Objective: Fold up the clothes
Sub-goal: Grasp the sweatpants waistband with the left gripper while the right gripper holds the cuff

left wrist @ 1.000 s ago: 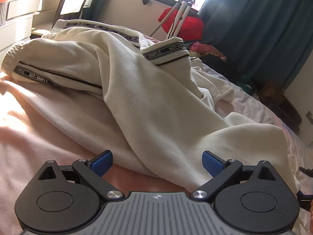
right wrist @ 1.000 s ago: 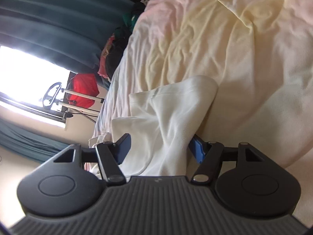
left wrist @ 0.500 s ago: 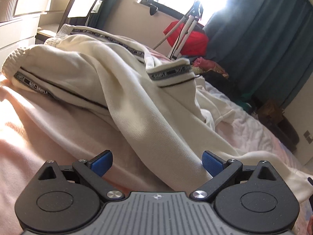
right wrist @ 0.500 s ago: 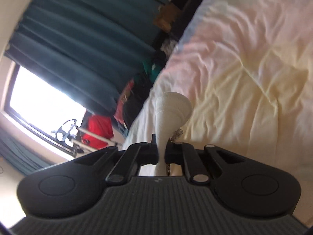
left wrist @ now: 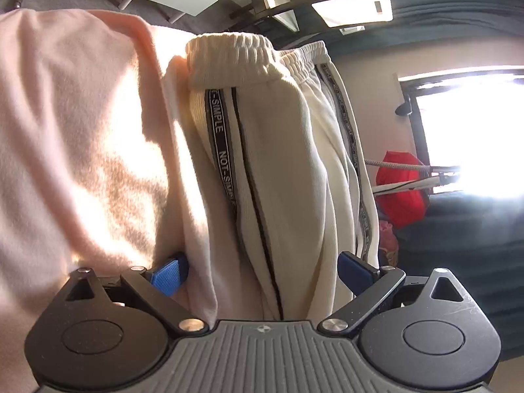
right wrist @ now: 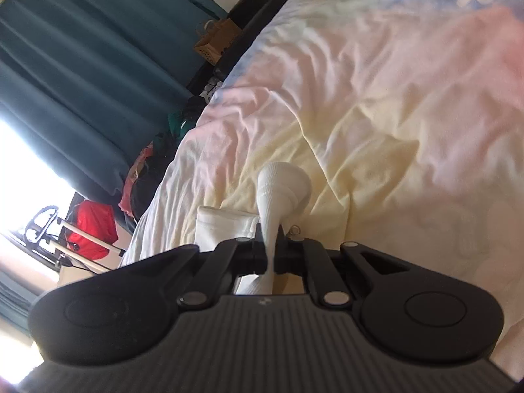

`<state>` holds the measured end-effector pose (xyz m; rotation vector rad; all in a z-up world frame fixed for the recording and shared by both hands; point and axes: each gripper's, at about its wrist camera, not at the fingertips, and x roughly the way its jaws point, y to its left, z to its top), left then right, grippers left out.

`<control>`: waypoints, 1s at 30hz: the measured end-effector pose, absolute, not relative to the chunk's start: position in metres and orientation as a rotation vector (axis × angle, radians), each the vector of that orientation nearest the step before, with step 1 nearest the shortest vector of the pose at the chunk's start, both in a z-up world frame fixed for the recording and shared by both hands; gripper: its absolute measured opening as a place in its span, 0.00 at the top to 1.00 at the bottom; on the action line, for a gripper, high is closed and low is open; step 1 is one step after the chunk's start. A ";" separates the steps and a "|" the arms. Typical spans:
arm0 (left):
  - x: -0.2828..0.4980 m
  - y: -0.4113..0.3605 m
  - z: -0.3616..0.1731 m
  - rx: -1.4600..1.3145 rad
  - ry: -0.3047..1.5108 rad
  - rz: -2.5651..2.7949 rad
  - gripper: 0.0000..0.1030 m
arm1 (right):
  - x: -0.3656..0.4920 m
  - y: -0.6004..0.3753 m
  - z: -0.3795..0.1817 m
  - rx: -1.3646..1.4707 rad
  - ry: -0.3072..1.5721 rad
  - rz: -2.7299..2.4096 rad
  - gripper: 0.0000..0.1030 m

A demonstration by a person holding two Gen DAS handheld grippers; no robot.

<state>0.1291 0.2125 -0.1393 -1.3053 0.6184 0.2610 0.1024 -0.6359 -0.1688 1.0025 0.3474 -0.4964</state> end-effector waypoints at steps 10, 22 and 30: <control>0.129 0.259 -0.123 -1.402 0.550 0.256 0.18 | 0.103 -0.631 -0.170 0.941 0.361 -0.528 0.94; 0.129 0.294 -0.108 -1.095 0.463 0.280 0.17 | 0.112 -0.622 -0.159 0.763 0.399 -0.511 0.94; 0.151 0.287 -0.129 -1.101 0.517 0.279 0.15 | 0.112 -0.625 -0.167 0.792 0.423 -0.527 0.94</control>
